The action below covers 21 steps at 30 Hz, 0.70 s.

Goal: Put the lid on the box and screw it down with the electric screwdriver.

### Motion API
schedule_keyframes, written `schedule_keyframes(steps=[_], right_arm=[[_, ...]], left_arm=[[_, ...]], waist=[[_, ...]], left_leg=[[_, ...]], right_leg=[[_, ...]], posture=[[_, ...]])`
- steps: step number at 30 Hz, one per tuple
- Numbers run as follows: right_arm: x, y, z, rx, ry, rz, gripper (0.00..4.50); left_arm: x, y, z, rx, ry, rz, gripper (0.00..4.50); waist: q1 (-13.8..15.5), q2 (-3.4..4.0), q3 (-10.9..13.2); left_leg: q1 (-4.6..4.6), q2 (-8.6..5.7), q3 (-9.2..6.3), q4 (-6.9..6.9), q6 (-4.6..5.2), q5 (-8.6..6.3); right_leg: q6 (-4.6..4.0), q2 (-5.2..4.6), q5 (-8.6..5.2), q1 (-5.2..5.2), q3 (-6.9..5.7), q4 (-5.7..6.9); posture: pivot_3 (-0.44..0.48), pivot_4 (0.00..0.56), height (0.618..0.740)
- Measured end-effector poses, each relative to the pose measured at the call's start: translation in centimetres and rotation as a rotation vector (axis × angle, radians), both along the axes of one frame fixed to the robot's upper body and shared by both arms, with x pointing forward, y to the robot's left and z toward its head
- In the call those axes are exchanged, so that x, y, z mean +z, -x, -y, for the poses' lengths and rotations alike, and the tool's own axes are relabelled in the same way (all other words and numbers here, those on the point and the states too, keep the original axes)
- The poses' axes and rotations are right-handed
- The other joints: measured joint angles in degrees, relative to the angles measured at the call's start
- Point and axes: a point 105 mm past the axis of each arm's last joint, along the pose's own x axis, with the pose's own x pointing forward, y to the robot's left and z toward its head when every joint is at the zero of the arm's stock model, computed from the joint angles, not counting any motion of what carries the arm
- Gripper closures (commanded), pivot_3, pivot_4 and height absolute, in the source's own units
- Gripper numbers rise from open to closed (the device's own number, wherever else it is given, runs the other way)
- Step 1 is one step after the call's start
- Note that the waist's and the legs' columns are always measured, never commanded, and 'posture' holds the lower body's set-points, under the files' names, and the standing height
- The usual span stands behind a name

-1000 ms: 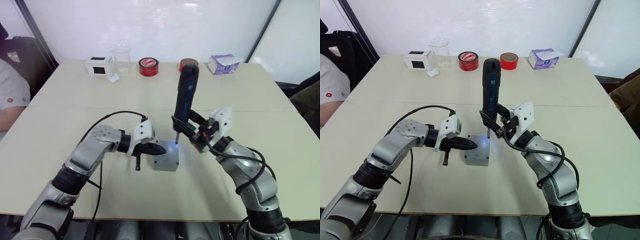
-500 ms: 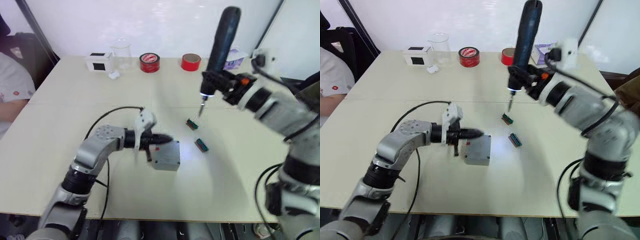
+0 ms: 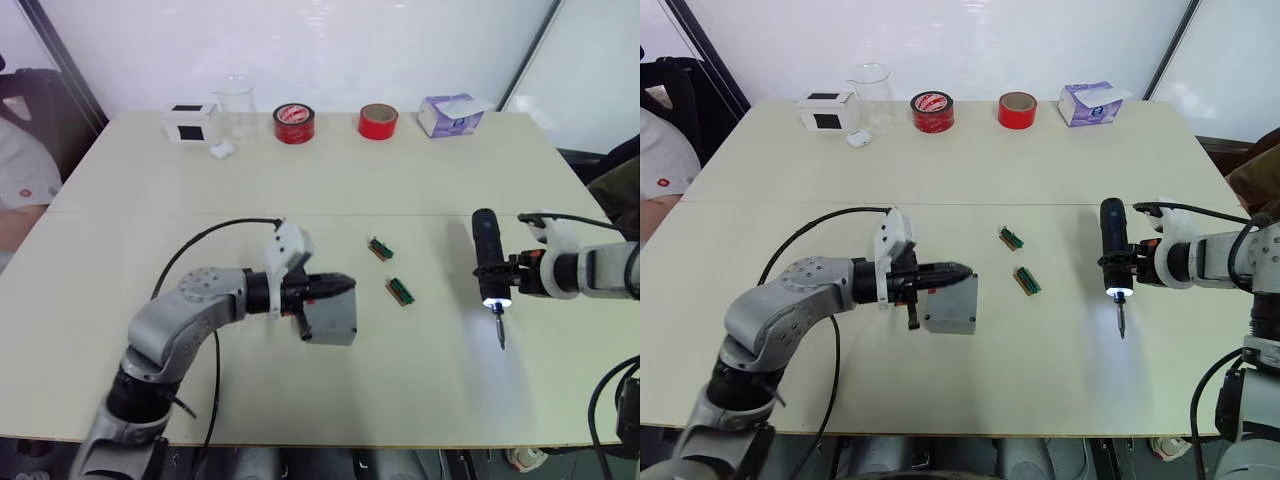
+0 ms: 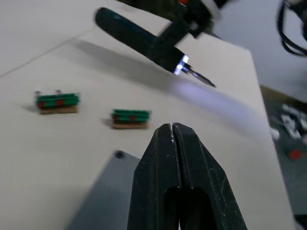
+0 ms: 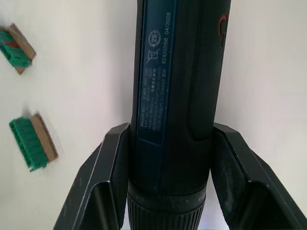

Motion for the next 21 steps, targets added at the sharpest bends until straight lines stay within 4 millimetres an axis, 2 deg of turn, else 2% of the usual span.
schedule_keyframes(steps=[5, 11, 13, 14, 17, 21], right_arm=[[-0.9, 1.1, 0.0, 0.049, 0.026, -0.079, 2.60], [-1.7, 1.6, -0.1, 0.068, 0.027, -0.116, 2.60], [-1.7, 1.6, -0.1, 0.069, 0.031, -0.116, 1.66], [-1.7, 1.6, -0.2, 0.076, 0.038, -0.112, 1.51], [-1.6, 1.4, -0.5, 0.091, 0.053, -0.094, 0.34], [-1.4, 1.3, -0.5, 0.112, 0.109, -0.052, 0.34]], left_arm=[[-0.4, 1.5, -0.6, -0.070, -0.074, 0.007, 4.50], [-0.7, 1.7, -0.8, -0.085, -0.099, 0.010, 4.50], [-0.8, 1.8, -0.8, -0.091, -0.101, 0.010, 4.50], [-0.8, 1.7, -0.8, -0.092, -0.101, 0.009, 4.50], [-1.0, 1.3, -1.2, -0.076, -0.108, 0.002, 4.50], [-1.5, 0.1, -3.0, -0.032, -0.148, -0.022, 4.50]], waist=[[0.0, -0.01, 0.0], [0.1, -0.02, 0.0], [0.1, -0.02, 0.0], [0.1, -0.02, 0.0], [0.1, -0.06, 0.0], [0.2, -0.07, 0.0]], left_leg=[[0.00, -0.04, -0.07, 0.04, 0.00, 0.00], [0.00, -0.04, -0.06, 0.04, 0.00, 0.00], [0.00, -0.04, -0.06, 0.04, 0.00, 0.00], [0.00, -0.04, -0.06, 0.04, 0.00, 0.00], [0.05, -0.04, -0.07, 0.05, 0.00, 0.00], [0.04, -0.05, -0.07, 0.08, -0.01, 0.00]], right_leg=[[0.00, -0.05, 0.00, 0.02, 0.09, -0.05], [0.01, -0.05, 0.00, 0.02, 0.09, -0.07], [0.01, -0.05, 0.00, 0.02, 0.09, -0.07], [0.01, -0.05, 0.01, 0.03, 0.09, -0.07], [0.01, -0.04, 0.01, 0.10, 0.08, -0.07], [0.01, -0.05, 0.00, 0.13, 0.08, -0.07]], posture=[[0.000, 0.150, 0.740], [0.000, 0.150, 0.740], [0.000, 0.150, 0.740], [0.000, 0.150, 0.740], [0.000, 0.150, 0.740], [0.000, 0.150, 0.740]])
